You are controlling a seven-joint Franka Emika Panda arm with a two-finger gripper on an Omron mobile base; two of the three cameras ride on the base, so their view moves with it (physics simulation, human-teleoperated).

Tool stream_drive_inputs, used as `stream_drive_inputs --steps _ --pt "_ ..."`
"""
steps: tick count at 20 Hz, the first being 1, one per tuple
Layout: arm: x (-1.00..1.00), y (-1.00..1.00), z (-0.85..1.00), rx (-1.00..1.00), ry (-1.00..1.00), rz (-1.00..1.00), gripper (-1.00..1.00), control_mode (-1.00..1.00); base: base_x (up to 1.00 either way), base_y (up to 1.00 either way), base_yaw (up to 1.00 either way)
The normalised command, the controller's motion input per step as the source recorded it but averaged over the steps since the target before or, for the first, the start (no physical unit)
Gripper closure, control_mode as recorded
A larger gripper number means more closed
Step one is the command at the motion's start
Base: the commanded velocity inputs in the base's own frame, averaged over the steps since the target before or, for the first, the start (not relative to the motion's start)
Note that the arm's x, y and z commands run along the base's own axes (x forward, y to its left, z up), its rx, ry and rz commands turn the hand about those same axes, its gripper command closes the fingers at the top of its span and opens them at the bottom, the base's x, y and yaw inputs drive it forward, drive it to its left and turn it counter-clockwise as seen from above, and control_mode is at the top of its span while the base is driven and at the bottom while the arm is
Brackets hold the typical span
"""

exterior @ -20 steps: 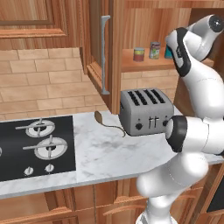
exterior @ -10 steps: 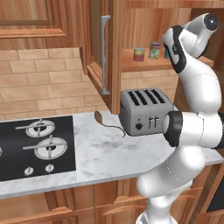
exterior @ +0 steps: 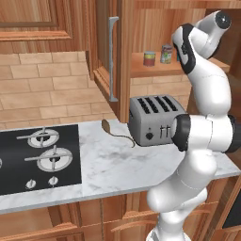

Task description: Stack two cans on top of the other two cans in the cabinet.

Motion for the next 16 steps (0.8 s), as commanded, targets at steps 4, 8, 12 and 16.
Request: stream_drive_inputs --steps 4,8,12,16 --pt "-0.07 0.00 0.00 0.00 0.00 0.00 1.00 -1.00 0.00 0.00 0.00" --pt "-0.11 -0.01 0.00 0.00 0.00 0.00 1.00 -1.00 0.00 0.00 0.00" --pt "0.00 0.00 -0.08 0.00 0.00 0.00 1.00 -1.00 0.00 0.00 0.00" --pt "0.07 0.00 -0.07 0.00 0.00 0.00 1.00 -1.00 0.00 0.00 0.00"
